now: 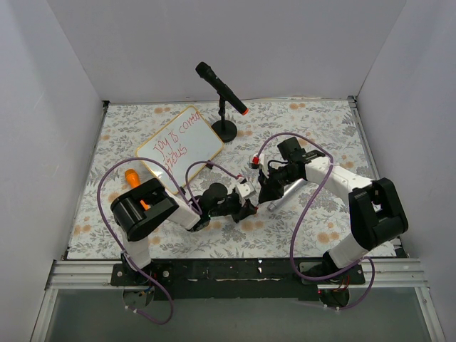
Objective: Write a sentence on the whiteboard
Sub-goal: Insert the whiteboard marker into the whiteboard marker.
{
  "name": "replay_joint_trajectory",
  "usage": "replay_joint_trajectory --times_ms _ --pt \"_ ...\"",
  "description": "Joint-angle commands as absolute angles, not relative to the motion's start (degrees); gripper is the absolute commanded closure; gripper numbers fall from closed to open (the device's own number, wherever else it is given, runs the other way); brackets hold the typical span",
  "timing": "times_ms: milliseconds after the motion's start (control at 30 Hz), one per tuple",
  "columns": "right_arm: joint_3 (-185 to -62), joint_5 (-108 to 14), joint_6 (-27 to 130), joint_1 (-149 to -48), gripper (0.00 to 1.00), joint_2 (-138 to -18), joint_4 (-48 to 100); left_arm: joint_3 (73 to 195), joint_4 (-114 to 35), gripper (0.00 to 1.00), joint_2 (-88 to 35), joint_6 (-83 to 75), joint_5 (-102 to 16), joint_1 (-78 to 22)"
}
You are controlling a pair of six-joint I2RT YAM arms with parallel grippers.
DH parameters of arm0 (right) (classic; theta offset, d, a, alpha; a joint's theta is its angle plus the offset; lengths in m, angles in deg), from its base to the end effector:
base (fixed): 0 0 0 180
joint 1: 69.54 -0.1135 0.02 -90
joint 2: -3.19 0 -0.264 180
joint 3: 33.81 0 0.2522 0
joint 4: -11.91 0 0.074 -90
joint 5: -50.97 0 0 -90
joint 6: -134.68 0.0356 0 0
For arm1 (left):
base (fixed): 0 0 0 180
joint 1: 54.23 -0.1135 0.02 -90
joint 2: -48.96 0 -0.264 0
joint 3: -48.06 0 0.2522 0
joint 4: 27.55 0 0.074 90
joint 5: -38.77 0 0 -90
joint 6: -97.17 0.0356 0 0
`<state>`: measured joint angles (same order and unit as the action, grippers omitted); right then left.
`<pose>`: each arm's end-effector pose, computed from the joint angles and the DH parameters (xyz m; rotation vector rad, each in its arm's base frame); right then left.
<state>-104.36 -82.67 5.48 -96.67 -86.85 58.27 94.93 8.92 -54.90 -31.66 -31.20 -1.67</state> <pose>0.2547 0.1581 0.2023 -1.5443 1.9723 0.9376 0.1856 -0.2625 0.1207 0.5206 2.1121 -1.3379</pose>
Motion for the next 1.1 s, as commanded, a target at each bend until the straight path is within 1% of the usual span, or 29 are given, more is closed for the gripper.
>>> replay_joint_trajectory --times_ms 0,200,400,467,600,633,733,767,833,900,1067 --pt "-102.2 -87.1 6.7 -100.5 0.99 -89.8 59.8 104.5 31.0 1.0 -49.7 -29.8 -32.5 -1.5" --pt "-102.4 -85.6 6.5 -100.3 0.99 -88.2 59.8 101.9 28.8 1.0 -47.4 -30.0 -32.2 -1.6" --pt "-102.4 -83.8 6.5 -99.5 0.99 -86.4 59.6 96.5 27.2 0.99 -44.0 -30.9 -32.2 -1.5" --pt "-102.4 -83.3 6.5 -99.0 0.99 -85.8 59.4 94.4 26.9 0.94 -42.8 -31.2 -32.8 -1.6" --pt "-102.4 -83.2 7.0 -98.7 0.99 -85.8 59.0 92.2 27.2 0.87 -41.7 -31.9 -33.2 -1.6" --pt "-102.6 -83.2 7.0 -98.7 0.99 -86.0 59.0 92.2 27.1 0.8 -41.7 -32.1 -33.1 -1.5" --pt "-103.0 -83.2 7.1 -98.7 0.99 -86.6 59.2 92.3 26.5 0.73 -41.4 -32.3 -32.8 -1.4" --pt "-103.0 -83.2 7.1 -98.7 0.99 -86.7 59.2 92.4 26.3 0.68 -41.4 -32.4 -32.8 -1.5" --pt "-103.0 -83.2 7.1 -98.7 0.99 -87.0 59.1 92.2 26.2 0.66 -41.4 -32.4 -32.9 -1.4" --pt "-103.2 -83.0 7.2 -98.7 0.99 -87.1 59.1 91.8 26.4 0.62 -41.3 -32.4 -32.9 -1.4" --pt "-102.9 -82.2 7.5 -98.7 0.99 -86.6 58.7 88.1 25.6 0.54 -37.5 -32.6 -33.2 -1.5"
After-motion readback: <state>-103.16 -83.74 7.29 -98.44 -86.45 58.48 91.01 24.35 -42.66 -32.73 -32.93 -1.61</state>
